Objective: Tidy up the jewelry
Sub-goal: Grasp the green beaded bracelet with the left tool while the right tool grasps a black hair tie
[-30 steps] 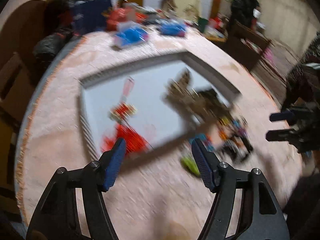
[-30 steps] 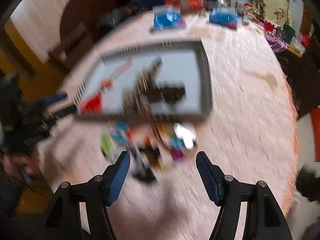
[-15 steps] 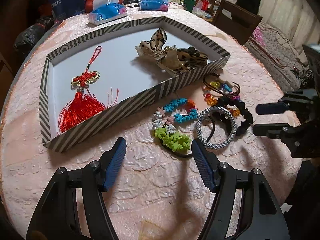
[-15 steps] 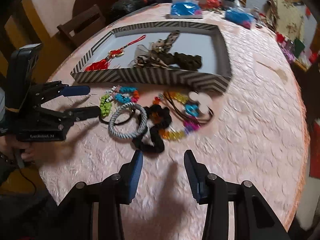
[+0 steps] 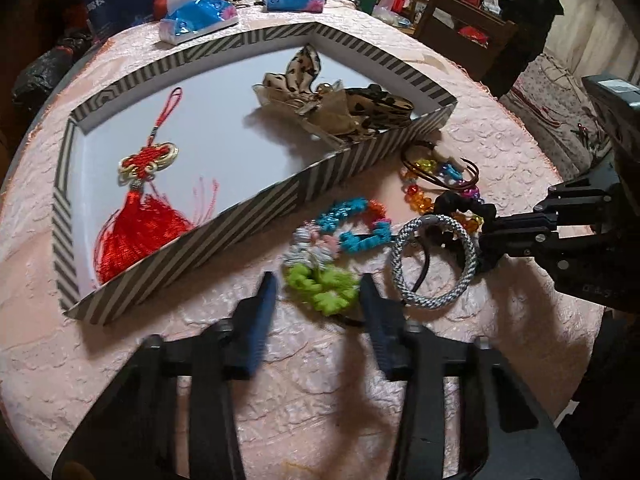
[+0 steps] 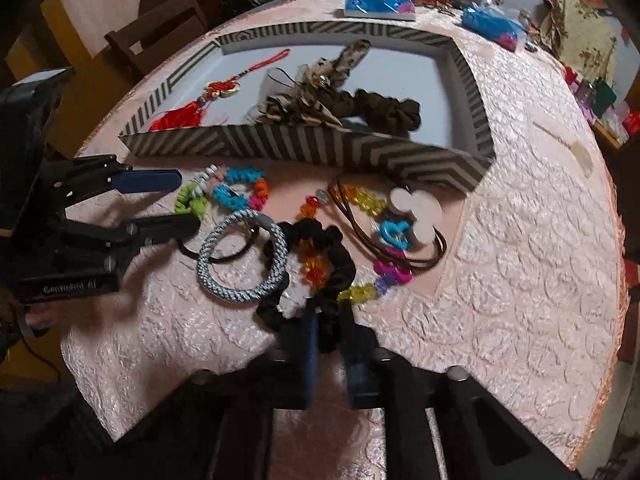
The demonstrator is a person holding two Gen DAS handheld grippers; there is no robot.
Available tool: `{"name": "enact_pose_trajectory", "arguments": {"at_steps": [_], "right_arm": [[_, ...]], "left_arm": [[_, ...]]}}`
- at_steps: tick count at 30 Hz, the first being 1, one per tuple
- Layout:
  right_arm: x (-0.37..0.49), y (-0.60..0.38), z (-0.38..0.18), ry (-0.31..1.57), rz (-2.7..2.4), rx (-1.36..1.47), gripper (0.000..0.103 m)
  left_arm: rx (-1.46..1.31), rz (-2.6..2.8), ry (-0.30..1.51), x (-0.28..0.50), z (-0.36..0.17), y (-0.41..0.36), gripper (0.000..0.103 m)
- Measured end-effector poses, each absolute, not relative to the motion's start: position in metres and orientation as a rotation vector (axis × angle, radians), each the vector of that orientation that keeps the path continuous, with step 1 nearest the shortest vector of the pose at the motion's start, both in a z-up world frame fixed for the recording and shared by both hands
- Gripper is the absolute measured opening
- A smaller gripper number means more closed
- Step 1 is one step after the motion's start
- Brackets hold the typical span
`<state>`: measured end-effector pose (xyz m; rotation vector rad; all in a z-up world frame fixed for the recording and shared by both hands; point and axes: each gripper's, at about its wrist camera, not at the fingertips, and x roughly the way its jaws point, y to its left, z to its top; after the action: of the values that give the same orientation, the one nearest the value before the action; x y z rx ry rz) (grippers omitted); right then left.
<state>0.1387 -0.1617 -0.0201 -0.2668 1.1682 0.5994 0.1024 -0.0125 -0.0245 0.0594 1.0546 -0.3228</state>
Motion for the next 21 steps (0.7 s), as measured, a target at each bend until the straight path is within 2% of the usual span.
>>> {"name": "enact_pose_trajectory", "arguments": {"at_steps": [1,2,3,21], "right_arm": [[0.137,-0.165,-0.018,1.163,0.606,-0.251,0.006],[0.134,-0.169,-0.015,1.152,0.609,-0.243,0.006],[0.132,-0.172,-0.012,1.143,0.610,-0.235,0.006],[0.083,-0.214,0.036,0.975,0.648,-0.109,0.006]], "left_arm": [[0.063,-0.321,1.052,0.103,-0.025,-0.013,0.029],[0.055,-0.323,1.047,0.102,-0.025,-0.012,0.017],[0.038,-0.325,1.047,0.101,-0.024,-0.010,0.012],[-0.021,-0.377,0.917,0.040,0.040,0.016,0.011]]}}
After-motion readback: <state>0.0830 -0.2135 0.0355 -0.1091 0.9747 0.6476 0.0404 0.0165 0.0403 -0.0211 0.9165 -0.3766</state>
